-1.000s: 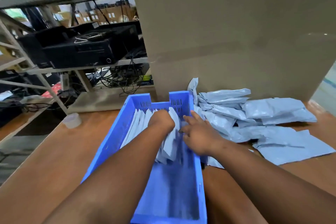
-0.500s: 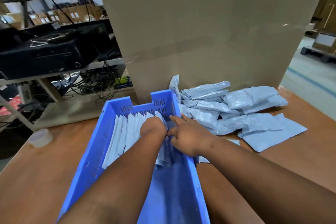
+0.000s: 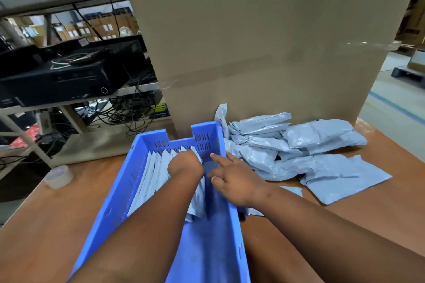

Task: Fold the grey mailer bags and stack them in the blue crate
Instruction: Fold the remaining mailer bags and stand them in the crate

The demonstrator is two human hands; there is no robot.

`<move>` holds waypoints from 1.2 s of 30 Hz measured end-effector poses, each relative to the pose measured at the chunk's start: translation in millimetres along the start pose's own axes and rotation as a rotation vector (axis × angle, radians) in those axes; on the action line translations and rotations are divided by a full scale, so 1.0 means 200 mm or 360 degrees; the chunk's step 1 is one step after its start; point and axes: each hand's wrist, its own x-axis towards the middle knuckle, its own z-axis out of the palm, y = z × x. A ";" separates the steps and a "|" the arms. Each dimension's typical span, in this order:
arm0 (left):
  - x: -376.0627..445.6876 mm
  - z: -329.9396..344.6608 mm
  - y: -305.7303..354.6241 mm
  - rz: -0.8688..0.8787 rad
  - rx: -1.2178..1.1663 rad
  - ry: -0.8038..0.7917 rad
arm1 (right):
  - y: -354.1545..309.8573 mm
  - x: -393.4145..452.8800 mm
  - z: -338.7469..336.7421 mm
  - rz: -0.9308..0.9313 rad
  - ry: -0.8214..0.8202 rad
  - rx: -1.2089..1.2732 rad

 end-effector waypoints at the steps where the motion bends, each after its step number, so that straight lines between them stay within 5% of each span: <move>1: -0.01 -0.03 0.00 -0.0007 -0.0022 0.0008 | 0.02 -0.01 0.00 -0.0035 0.0043 0.0067; 9: -0.24 -0.28 0.15 0.0155 -0.0191 0.0238 | 0.24 -0.15 -0.13 -0.0222 0.0267 0.0322; 16: -0.54 -0.43 0.56 0.0597 -0.0157 0.0411 | 0.62 -0.36 -0.36 -0.0046 0.0436 0.0231; 25: -0.85 0.19 1.05 0.0940 -0.0019 -0.0180 | 1.20 -0.70 -0.26 0.0236 0.0303 0.0050; 36: -0.98 0.62 1.34 0.1027 0.0139 -0.0103 | 1.68 -1.06 -0.10 0.0377 0.0237 -0.0231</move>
